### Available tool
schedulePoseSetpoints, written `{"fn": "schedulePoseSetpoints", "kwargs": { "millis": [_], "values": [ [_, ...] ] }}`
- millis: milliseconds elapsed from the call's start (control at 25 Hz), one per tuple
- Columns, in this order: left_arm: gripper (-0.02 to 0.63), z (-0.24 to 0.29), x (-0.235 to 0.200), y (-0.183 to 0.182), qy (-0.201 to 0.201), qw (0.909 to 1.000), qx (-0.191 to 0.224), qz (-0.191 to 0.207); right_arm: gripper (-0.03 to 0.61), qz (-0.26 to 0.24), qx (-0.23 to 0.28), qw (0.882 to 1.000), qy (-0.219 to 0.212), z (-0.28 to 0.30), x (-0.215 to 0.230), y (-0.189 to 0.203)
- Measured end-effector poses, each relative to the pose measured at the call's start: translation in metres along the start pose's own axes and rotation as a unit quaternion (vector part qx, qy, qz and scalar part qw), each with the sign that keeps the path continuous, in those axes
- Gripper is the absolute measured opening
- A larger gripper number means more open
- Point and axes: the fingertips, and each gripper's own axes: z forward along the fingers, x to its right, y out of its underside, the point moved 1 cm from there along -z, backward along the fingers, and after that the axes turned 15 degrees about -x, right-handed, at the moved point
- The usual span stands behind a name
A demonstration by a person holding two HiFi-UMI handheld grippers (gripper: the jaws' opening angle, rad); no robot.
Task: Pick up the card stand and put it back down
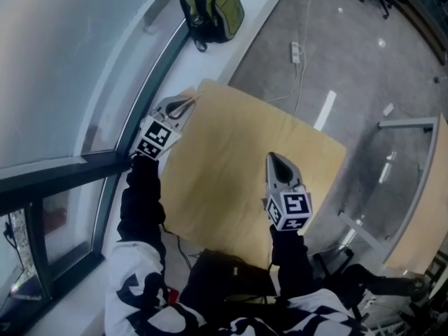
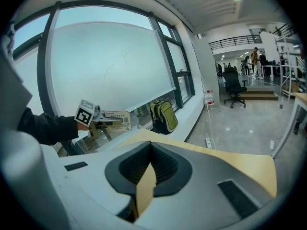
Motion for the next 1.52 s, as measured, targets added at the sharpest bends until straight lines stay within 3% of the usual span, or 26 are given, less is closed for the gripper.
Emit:
{"fn": "schedulePoseSetpoints", "kwargs": {
  "millis": [120,240,320,400,600,960,1040,1120,1280,1520],
  "values": [
    [0.023,0.015,-0.008,-0.015,0.057,0.9977,0.036,0.007,0.017,-0.003,-0.006,1.0,0.008,0.007,0.003,0.0],
    [0.023,0.032,-0.01,-0.021,0.113,0.9922,0.043,0.029,0.017,-0.02,-0.009,0.999,0.034,0.009,0.004,0.002],
    [0.023,0.044,-0.01,-0.024,0.155,0.986,0.056,0.024,0.017,-0.022,-0.015,0.999,0.037,0.01,0.007,0.007],
    [0.023,0.056,-0.009,-0.031,0.204,0.9756,0.081,0.005,0.017,-0.018,-0.024,0.999,0.038,0.016,0.012,0.012],
    [0.023,0.067,0.006,-0.043,0.325,0.9355,0.135,-0.033,0.017,-0.016,-0.035,0.998,0.045,0.023,0.012,0.021],
    [0.026,0.089,0.028,-0.039,0.377,0.9177,0.12,-0.042,0.017,-0.027,-0.037,0.998,0.045,0.024,0.003,0.024],
    [0.028,0.086,0.032,-0.037,0.373,0.9209,0.106,-0.036,0.017,-0.025,-0.037,0.998,0.048,0.019,0.0,0.026],
    [0.053,0.092,0.035,-0.028,0.356,0.9315,0.074,-0.018,0.017,-0.021,-0.042,0.997,0.053,0.016,0.002,0.029],
    [0.262,0.104,0.033,-0.013,0.322,0.9463,0.027,-0.016,0.017,-0.024,-0.044,0.997,0.058,0.014,0.007,0.031],
    [0.298,0.098,0.016,-0.005,0.253,0.9669,0.008,-0.032,0.017,-0.032,-0.038,0.997,0.051,0.002,0.001,0.031]
  ]
}}
